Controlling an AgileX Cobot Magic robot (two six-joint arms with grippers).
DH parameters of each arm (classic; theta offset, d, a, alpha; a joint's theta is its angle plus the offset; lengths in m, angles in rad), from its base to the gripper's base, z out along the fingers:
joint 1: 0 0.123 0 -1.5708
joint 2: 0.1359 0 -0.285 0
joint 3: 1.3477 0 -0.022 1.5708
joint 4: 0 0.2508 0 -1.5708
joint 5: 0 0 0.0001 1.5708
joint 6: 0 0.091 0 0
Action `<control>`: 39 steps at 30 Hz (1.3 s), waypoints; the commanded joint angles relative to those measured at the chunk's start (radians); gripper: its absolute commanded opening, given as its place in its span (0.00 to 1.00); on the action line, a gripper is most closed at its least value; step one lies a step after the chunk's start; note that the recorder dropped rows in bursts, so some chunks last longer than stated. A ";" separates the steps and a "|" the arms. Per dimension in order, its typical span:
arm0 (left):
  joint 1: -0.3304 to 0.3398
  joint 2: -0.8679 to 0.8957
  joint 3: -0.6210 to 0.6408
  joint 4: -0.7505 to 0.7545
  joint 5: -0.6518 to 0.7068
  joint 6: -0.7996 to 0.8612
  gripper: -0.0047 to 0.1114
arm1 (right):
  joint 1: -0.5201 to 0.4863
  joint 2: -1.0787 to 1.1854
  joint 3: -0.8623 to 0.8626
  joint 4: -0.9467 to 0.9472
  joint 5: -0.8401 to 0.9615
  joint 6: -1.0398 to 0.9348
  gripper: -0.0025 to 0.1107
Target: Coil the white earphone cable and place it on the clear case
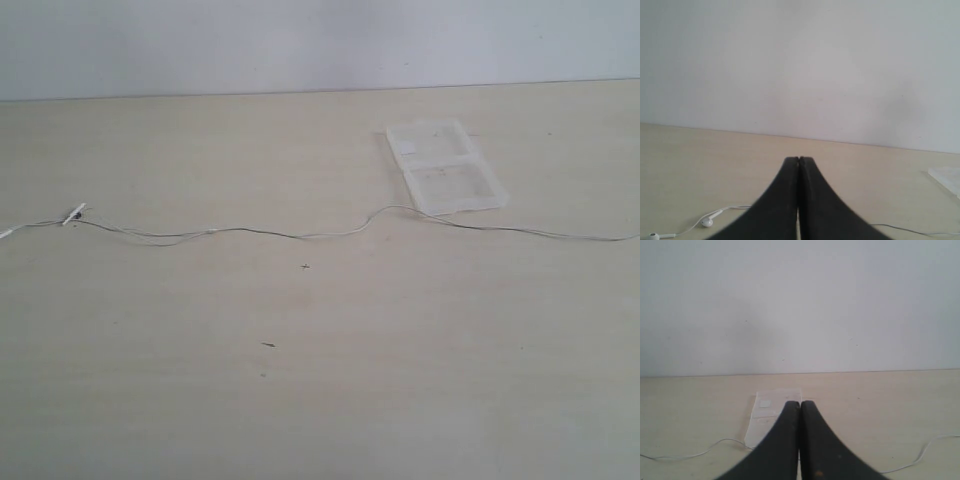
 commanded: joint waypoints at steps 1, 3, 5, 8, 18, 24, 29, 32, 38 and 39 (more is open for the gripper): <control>0.002 -0.004 0.003 -0.003 -0.003 0.000 0.04 | -0.005 -0.005 0.004 -0.005 -0.007 0.000 0.02; 0.002 -0.004 0.003 -0.003 -0.003 0.000 0.04 | -0.005 -0.005 0.004 -0.005 -0.007 0.000 0.02; 0.002 -0.004 0.003 -0.003 -0.003 0.000 0.04 | -0.005 -0.005 0.004 -0.005 -0.007 0.000 0.02; 0.002 -0.004 0.003 -0.003 -0.003 0.000 0.04 | -0.005 -0.005 0.004 -0.005 -0.007 0.000 0.02; 0.002 -0.004 0.003 -0.003 -0.003 0.000 0.04 | -0.005 -0.005 0.004 -0.005 -0.012 0.000 0.02; 0.002 -0.004 0.003 -0.003 -0.003 0.000 0.04 | -0.005 -0.005 0.004 0.309 -0.271 0.285 0.02; 0.002 -0.004 0.003 -0.003 -0.003 0.000 0.04 | -0.005 -0.005 0.004 0.389 -0.553 0.349 0.02; 0.002 -0.004 0.003 -0.003 -0.003 0.000 0.04 | -0.005 0.014 -0.060 0.389 -0.619 0.327 0.02; 0.002 -0.004 0.003 -0.003 -0.003 0.000 0.04 | -0.005 0.185 -0.275 0.389 -0.600 0.311 0.02; 0.002 -0.004 0.003 -0.003 -0.003 0.000 0.04 | -0.005 0.232 -0.323 0.385 -0.600 0.306 0.02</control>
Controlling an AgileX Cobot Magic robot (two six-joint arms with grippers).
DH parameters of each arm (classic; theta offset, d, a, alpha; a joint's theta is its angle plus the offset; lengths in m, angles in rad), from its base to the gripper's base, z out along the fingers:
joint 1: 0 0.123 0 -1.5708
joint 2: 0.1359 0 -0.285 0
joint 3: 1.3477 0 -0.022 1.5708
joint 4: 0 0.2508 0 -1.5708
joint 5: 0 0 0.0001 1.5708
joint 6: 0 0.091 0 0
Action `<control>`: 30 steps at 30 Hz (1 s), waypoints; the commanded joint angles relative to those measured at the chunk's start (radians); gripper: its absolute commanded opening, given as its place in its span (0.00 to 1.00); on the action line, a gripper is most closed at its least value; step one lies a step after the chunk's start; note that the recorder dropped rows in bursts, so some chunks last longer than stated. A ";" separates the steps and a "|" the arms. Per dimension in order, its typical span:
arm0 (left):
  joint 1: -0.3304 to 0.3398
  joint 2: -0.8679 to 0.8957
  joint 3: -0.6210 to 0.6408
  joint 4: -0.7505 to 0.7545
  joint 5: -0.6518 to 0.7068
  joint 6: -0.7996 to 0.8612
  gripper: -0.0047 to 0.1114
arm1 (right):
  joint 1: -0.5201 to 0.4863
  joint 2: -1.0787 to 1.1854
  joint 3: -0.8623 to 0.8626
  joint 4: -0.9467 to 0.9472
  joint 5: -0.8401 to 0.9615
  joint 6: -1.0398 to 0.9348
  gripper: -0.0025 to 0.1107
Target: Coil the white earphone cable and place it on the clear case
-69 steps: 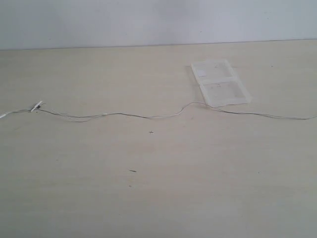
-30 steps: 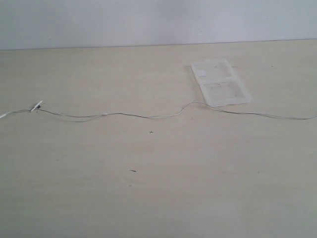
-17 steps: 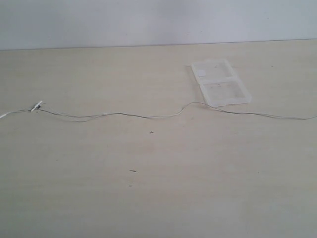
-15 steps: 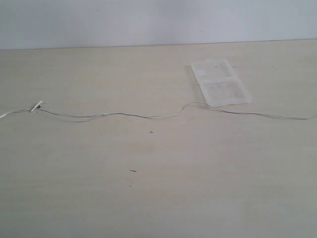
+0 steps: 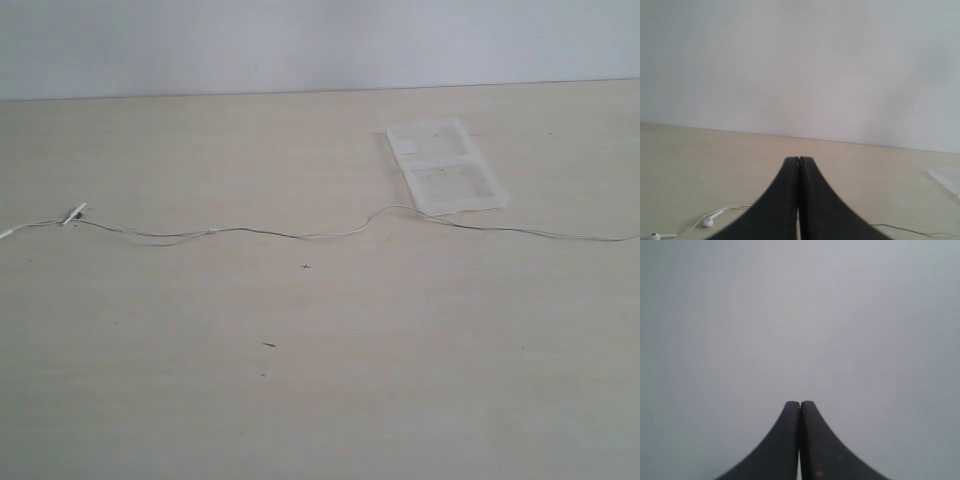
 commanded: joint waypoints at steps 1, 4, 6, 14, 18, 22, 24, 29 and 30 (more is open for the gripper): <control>0.002 -0.004 0.003 -0.003 -0.003 0.000 0.04 | -0.005 0.187 -0.186 -0.012 -0.010 -0.018 0.02; 0.002 -0.004 0.003 -0.003 -0.003 0.000 0.04 | -0.005 0.363 -0.346 -0.014 -0.006 -0.048 0.02; 0.002 -0.004 0.003 -0.003 -0.003 0.000 0.04 | -0.005 0.476 -0.444 -0.014 -0.009 -0.068 0.02; 0.002 -0.004 0.003 -0.003 -0.003 0.000 0.04 | -0.006 0.885 -0.812 -0.029 -0.109 -0.155 0.02; 0.002 -0.004 0.003 -0.003 -0.003 0.000 0.04 | -0.006 1.138 -1.104 -0.146 0.215 -0.370 0.02; 0.002 -0.004 0.003 -0.003 -0.003 0.000 0.04 | -0.006 1.354 -1.425 -0.297 0.546 -0.605 0.02; 0.002 -0.004 0.003 -0.003 -0.003 0.000 0.04 | -0.006 1.467 -1.585 -0.362 0.728 -0.696 0.02; 0.002 -0.004 0.003 -0.003 -0.003 0.000 0.04 | -0.006 1.710 -1.875 -0.475 1.118 -0.755 0.02; 0.002 -0.004 0.003 -0.003 -0.003 0.000 0.04 | -0.006 1.754 -1.930 -0.471 1.195 -0.801 0.02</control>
